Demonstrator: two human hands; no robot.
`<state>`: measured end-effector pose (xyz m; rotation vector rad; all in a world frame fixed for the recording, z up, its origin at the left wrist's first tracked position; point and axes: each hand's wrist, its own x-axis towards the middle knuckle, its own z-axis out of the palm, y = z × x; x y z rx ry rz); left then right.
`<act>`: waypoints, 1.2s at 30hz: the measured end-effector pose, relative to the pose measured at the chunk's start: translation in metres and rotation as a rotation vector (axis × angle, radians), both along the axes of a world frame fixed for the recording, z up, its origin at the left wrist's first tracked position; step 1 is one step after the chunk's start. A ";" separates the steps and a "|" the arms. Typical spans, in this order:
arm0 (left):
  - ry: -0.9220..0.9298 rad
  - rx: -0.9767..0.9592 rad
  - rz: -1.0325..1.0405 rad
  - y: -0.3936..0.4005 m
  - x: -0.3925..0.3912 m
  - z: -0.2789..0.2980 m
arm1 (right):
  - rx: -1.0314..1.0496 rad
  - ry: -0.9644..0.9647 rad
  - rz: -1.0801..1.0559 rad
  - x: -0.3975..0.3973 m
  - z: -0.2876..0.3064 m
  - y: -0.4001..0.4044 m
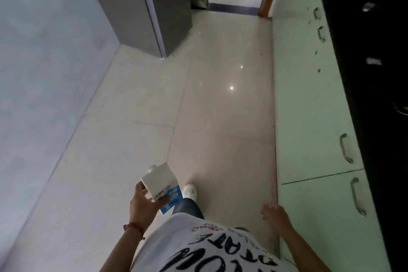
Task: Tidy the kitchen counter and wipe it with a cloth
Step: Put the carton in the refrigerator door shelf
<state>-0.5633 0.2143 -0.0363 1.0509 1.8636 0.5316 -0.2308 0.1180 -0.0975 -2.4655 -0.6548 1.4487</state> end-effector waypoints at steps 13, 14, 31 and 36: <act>-0.027 0.082 0.076 0.183 -0.084 0.015 | 0.031 -0.004 0.149 -0.063 -0.005 0.218; -0.034 0.089 0.102 0.196 -0.086 0.015 | 0.027 -0.006 0.156 -0.065 -0.006 0.234; 0.000 0.069 0.401 0.460 -0.100 0.004 | 0.116 0.048 0.466 -0.099 -0.013 0.640; 0.002 0.051 0.471 0.536 -0.121 0.004 | 0.174 0.086 0.523 -0.146 0.006 0.759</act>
